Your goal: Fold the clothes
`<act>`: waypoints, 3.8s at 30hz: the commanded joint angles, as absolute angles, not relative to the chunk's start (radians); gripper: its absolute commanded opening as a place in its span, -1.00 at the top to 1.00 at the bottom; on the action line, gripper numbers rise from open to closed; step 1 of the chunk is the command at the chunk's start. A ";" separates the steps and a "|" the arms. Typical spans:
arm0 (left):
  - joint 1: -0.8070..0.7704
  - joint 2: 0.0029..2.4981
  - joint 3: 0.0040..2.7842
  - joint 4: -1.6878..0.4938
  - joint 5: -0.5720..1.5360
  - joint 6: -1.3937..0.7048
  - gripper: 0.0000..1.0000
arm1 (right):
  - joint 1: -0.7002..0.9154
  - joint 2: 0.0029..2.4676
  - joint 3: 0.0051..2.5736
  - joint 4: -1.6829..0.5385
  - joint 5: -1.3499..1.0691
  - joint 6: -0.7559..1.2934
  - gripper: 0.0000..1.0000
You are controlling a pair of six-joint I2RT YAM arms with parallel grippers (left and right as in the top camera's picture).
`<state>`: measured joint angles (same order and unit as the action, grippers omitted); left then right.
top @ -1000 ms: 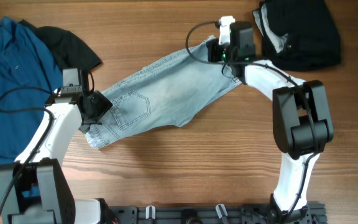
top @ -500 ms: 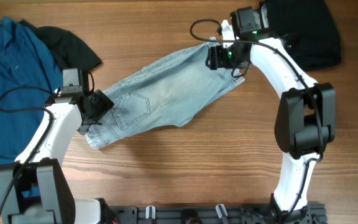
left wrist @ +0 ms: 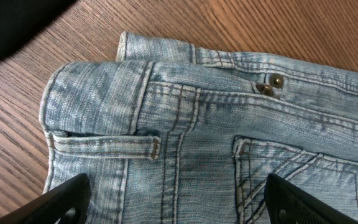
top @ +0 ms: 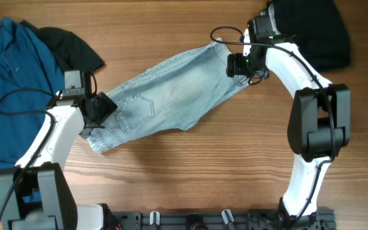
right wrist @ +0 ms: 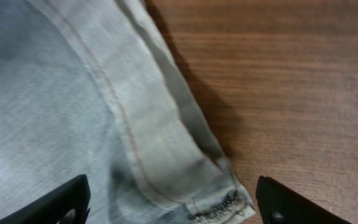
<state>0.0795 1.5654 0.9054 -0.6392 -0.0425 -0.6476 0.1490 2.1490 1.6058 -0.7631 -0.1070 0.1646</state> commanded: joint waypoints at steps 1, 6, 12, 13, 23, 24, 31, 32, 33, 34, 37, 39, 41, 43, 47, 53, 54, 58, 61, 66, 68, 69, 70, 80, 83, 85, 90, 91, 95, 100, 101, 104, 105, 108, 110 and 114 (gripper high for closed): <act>0.081 1.571 0.898 -0.640 -0.041 -0.632 -0.81 | 0.141 2.154 1.573 -0.769 -0.095 0.218 -0.64; 0.081 1.571 0.898 -0.640 -0.031 -0.632 -0.88 | 0.142 2.155 1.537 -0.759 -0.097 0.246 -0.33; 0.081 1.571 0.898 -0.640 -0.019 -0.632 -0.91 | 0.142 2.155 1.527 -0.698 -0.097 0.293 0.07; 0.081 1.571 0.898 -0.640 -0.019 -0.632 -0.91 | 0.142 2.156 1.526 -0.690 -0.102 0.297 0.14; 0.080 1.571 0.898 -0.639 0.023 -0.634 -0.87 | 0.086 2.185 1.528 -0.671 -0.126 0.378 0.92; 0.080 1.571 0.898 -0.639 0.029 -0.635 -0.87 | 0.064 2.175 1.528 -0.671 -0.140 0.380 0.91; 0.079 1.571 0.898 -0.647 0.145 -0.632 -0.83 | -0.143 2.064 1.528 -0.717 -0.270 0.364 0.91; 0.074 1.571 0.898 -0.648 0.164 -0.632 -0.82 | -0.156 2.053 1.528 -0.719 -0.272 0.363 0.91; 0.068 1.571 0.898 -0.647 0.173 -0.632 -0.82 | -0.163 2.041 1.528 -0.720 -0.271 0.360 0.92; 0.058 1.571 0.898 -0.646 0.189 -0.632 -0.81 | -0.166 2.031 1.528 -0.720 -0.271 0.345 0.91; 0.036 1.571 0.898 -0.622 0.278 -0.602 -0.77 | -0.162 2.022 1.528 -0.720 -0.271 0.344 0.91; 0.016 1.571 0.898 -0.575 0.413 -0.498 -0.73 | -0.156 2.022 1.528 -0.724 -0.271 0.359 0.91; 0.003 1.571 0.898 -0.534 0.525 -0.423 -0.71 | -0.150 2.022 1.528 -0.726 -0.272 0.369 0.91; -0.009 1.572 0.898 -0.531 0.568 -0.377 -0.61 | -0.145 2.022 1.528 -0.726 -0.275 0.369 0.91; -0.008 1.589 0.897 -0.604 0.557 -0.307 0.42 | -0.143 2.022 1.528 -0.727 -0.275 0.366 0.91; -0.009 1.702 0.896 -0.592 0.532 -0.297 0.92 | -0.143 2.022 1.528 -0.706 -0.331 0.321 0.91; -0.009 1.726 0.896 -0.580 0.515 -0.303 0.92 | -0.143 2.020 1.528 -0.699 -0.342 0.310 0.92; -0.008 1.833 0.896 -0.514 0.455 -0.392 0.92 | -0.143 1.987 1.528 -0.696 -0.365 0.251 0.91; -0.009 1.874 0.896 -0.473 0.443 -0.461 0.92 | -0.143 1.934 1.528 -0.695 -0.461 0.156 0.92; -0.009 1.884 0.896 -0.434 0.435 -0.535 0.92 | -0.105 1.795 1.528 -0.727 -0.593 0.043 0.91; -0.008 1.884 0.896 -0.429 0.436 -0.537 0.92 | -0.067 1.747 1.528 -0.752 -0.592 0.023 0.91; -0.009 1.884 0.896 -0.429 0.436 -0.537 0.92 | -0.043 1.725 1.528 -0.766 -0.592 0.010 0.91; -0.009 1.884 0.896 -0.429 0.436 -0.537 0.92 | -0.015 1.708 1.528 -0.781 -0.591 -0.002 0.91; -0.008 1.884 0.896 -0.429 0.436 -0.540 0.92 | 0.335 1.689 1.528 -0.904 -0.538 -0.026 0.91; -0.009 1.884 0.896 -0.429 0.436 -0.540 0.92 | 0.425 1.689 1.528 -0.904 -0.463 -0.019 0.90; -0.009 1.884 0.896 -0.429 0.436 -0.540 0.92 | 0.459 1.689 1.528 -0.902 -0.447 0.008 0.91; -0.009 1.884 0.896 -0.426 0.436 -0.540 0.92 | 0.513 1.689 1.528 -0.884 -0.519 0.007 0.91; -0.009 1.884 0.896 -0.425 0.436 -0.540 0.92 | 0.528 1.689 1.528 -0.873 -0.526 0.008 0.92; -0.009 1.884 0.896 -0.425 0.436 -0.541 0.92 | 0.617 1.697 1.528 -0.782 -0.516 0.043 0.91; -0.009 1.884 0.896 -0.425 0.437 -0.545 0.92 | 0.695 1.726 1.528 -0.732 -0.450 0.090 0.91; -0.009 1.884 0.896 -0.425 0.436 -0.554 0.92 | 0.709 1.738 1.528 -0.733 -0.430 0.089 0.91; -0.009 1.884 0.896 -0.422 0.437 -0.559 0.92 | 0.727 1.780 1.528 -0.734 -0.426 0.089 0.91; -0.009 1.884 0.896 -0.422 0.436 -0.559 0.92 | 0.729 1.793 1.528 -0.733 -0.426 0.090 0.91; -0.009 1.884 0.896 -0.422 0.436 -0.559 0.92 | 0.732 1.816 1.528 -0.719 -0.426 0.089 0.90; -0.009 1.884 0.896 -0.421 0.436 -0.559 0.92 | 0.732 1.818 1.528 -0.694 -0.432 0.083 0.36; -0.009 1.884 0.896 -0.421 0.436 -0.559 0.92 | 0.730 1.805 1.557 -0.700 -0.463 0.026 -0.79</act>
<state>-0.0048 1.8198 0.9119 -0.4389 0.5713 -0.5426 0.7280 1.8130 1.5261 -0.6861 -0.4377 0.0673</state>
